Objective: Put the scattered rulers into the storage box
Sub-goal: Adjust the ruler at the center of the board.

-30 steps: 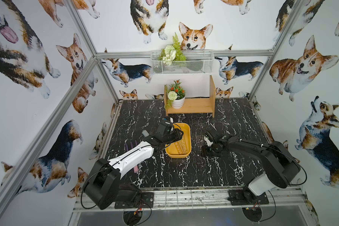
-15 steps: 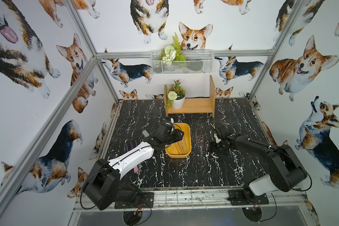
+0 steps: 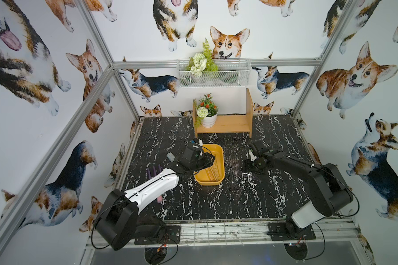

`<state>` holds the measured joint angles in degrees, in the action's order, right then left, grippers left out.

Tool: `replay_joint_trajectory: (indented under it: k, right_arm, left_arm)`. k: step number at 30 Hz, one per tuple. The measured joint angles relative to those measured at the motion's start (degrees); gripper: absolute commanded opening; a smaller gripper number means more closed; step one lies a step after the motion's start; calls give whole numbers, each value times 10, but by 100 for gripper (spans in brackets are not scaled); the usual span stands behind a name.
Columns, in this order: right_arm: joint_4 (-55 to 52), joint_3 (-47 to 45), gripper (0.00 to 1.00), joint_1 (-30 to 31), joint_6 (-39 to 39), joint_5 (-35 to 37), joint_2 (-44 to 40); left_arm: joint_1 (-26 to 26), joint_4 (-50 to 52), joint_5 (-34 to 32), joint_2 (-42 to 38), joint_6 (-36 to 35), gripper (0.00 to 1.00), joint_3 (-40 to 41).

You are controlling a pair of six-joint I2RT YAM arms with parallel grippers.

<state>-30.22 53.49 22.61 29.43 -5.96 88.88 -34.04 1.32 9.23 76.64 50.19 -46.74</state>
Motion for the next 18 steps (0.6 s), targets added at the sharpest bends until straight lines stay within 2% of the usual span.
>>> replay_joint_trajectory:
  k: [11,18]
  right_arm:
    - [-24,-18,74,59,4,0,-51]
    - [-23,-60,74,60,20,-2,-57]
  left_arm:
    - [-3,3,0,-12,2,37,-4]
    - [-9,3,-3,-28,8,37,-1]
